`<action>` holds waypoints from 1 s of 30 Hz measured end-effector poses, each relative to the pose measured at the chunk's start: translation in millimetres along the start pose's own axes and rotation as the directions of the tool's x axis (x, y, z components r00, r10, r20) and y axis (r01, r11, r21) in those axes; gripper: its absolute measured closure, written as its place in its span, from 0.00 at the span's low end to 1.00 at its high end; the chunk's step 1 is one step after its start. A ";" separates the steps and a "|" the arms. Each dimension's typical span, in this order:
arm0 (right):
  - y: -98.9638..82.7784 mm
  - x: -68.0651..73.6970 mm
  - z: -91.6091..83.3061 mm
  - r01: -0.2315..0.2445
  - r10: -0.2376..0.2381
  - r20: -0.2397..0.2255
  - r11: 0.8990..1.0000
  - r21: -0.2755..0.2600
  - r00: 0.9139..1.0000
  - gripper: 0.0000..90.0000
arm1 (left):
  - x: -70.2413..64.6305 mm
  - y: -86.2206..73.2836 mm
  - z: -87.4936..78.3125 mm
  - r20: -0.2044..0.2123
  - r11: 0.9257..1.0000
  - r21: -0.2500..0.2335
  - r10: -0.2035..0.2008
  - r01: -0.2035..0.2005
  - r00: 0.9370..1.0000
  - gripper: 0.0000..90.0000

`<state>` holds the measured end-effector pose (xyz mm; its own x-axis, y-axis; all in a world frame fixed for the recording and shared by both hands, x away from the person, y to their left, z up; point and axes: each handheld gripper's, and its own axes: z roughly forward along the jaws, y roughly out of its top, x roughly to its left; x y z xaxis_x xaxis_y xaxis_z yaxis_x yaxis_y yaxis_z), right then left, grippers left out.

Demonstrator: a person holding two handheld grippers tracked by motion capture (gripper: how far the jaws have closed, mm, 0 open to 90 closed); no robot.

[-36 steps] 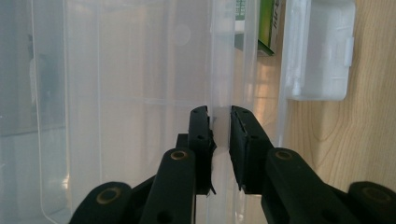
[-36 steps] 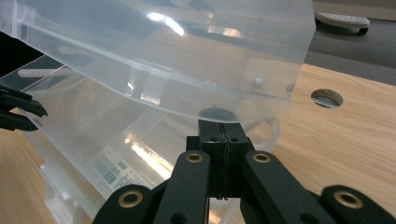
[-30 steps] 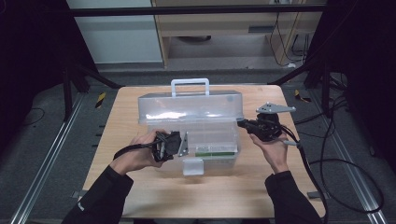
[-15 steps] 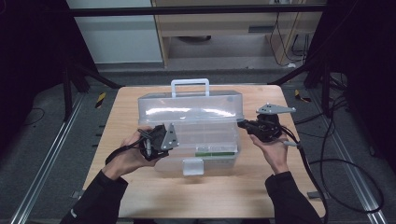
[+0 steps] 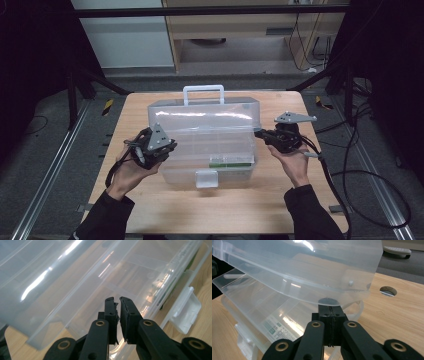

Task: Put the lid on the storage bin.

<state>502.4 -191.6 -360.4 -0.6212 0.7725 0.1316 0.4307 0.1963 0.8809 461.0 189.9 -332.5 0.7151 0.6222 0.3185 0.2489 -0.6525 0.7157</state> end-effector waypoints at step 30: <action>-11.5 3.4 -1.6 0.011 -0.011 0.001 1.000 0.022 1.000 1.00 | 20.1 -52.4 -5.7 -0.111 0.957 -0.116 -0.277 0.264 0.955 0.99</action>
<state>494.3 -192.2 -369.4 -0.6253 0.7708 0.1218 0.4382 0.2177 0.8721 458.6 239.1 -360.0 0.5412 0.8225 0.1749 0.3513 -0.4102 0.8416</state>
